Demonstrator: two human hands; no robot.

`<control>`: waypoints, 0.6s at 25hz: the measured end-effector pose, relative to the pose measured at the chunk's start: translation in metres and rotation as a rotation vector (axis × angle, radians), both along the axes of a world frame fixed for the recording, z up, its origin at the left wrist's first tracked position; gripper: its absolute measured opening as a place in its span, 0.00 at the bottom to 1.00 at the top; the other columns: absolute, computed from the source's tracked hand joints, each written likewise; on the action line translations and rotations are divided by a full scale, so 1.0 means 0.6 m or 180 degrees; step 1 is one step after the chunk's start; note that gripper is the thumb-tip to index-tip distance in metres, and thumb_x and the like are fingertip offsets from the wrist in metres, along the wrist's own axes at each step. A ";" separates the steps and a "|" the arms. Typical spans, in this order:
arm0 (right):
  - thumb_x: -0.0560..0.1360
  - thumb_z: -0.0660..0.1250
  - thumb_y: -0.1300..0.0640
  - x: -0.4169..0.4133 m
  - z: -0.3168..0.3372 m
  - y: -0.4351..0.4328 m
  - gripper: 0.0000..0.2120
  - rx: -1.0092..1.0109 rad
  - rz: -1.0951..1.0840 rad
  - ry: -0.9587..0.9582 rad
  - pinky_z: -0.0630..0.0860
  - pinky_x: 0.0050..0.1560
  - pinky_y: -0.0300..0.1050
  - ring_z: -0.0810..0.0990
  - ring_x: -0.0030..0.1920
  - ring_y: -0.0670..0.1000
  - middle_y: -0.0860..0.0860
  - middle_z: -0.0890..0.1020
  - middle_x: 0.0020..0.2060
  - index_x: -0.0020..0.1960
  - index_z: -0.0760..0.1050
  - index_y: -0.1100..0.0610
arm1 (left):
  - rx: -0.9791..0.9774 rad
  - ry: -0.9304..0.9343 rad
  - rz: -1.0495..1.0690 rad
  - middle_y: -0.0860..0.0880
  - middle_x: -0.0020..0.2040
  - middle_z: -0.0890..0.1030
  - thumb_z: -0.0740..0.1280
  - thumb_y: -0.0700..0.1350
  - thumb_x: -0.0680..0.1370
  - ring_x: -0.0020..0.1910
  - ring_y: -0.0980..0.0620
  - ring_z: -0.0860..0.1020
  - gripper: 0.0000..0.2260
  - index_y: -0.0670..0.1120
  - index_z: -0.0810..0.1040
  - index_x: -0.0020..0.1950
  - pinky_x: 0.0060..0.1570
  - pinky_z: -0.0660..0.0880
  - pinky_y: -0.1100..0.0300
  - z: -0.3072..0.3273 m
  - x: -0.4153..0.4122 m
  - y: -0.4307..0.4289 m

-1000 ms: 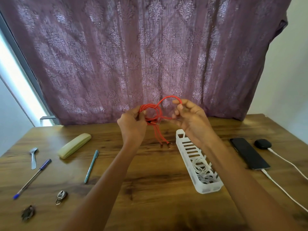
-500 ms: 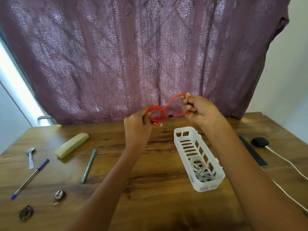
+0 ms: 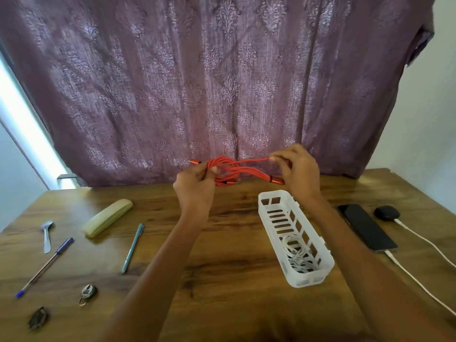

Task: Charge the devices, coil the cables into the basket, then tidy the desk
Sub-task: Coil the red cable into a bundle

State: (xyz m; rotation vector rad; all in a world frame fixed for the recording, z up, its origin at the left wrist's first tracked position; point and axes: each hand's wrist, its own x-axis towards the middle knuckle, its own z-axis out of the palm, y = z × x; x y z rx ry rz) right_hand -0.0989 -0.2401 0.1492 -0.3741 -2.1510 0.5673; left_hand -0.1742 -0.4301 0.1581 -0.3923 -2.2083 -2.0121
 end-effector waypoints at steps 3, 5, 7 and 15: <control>0.73 0.68 0.60 -0.010 -0.038 0.001 0.11 0.1315 -0.0522 0.0284 0.78 0.38 0.51 0.76 0.47 0.57 0.57 0.79 0.50 0.55 0.79 0.56 | -0.0038 0.0064 0.0120 0.55 0.36 0.84 0.69 0.42 0.74 0.34 0.64 0.78 0.06 0.51 0.84 0.45 0.50 0.79 0.58 0.006 -0.001 0.000; 0.74 0.66 0.63 -0.015 -0.042 -0.021 0.13 0.1804 -0.0615 0.0585 0.73 0.47 0.53 0.73 0.52 0.58 0.60 0.79 0.53 0.58 0.76 0.59 | -0.0137 0.0253 0.0249 0.52 0.39 0.84 0.68 0.40 0.75 0.28 0.72 0.74 0.07 0.45 0.84 0.50 0.44 0.73 0.77 0.011 0.000 0.000; 0.74 0.64 0.65 -0.019 -0.037 -0.059 0.12 0.1936 -0.0290 0.0971 0.71 0.48 0.49 0.72 0.49 0.55 0.60 0.81 0.48 0.57 0.75 0.62 | -0.0195 0.0393 0.0257 0.49 0.42 0.84 0.68 0.39 0.75 0.30 0.75 0.73 0.09 0.42 0.83 0.53 0.38 0.66 0.84 0.010 0.005 0.002; 0.71 0.66 0.70 -0.038 -0.023 -0.120 0.09 0.0741 0.0358 -0.0002 0.74 0.41 0.43 0.80 0.43 0.54 0.57 0.77 0.45 0.51 0.78 0.64 | -0.0257 0.0293 0.0354 0.47 0.45 0.85 0.68 0.41 0.75 0.34 0.67 0.75 0.09 0.44 0.82 0.54 0.36 0.65 0.85 0.005 0.005 0.001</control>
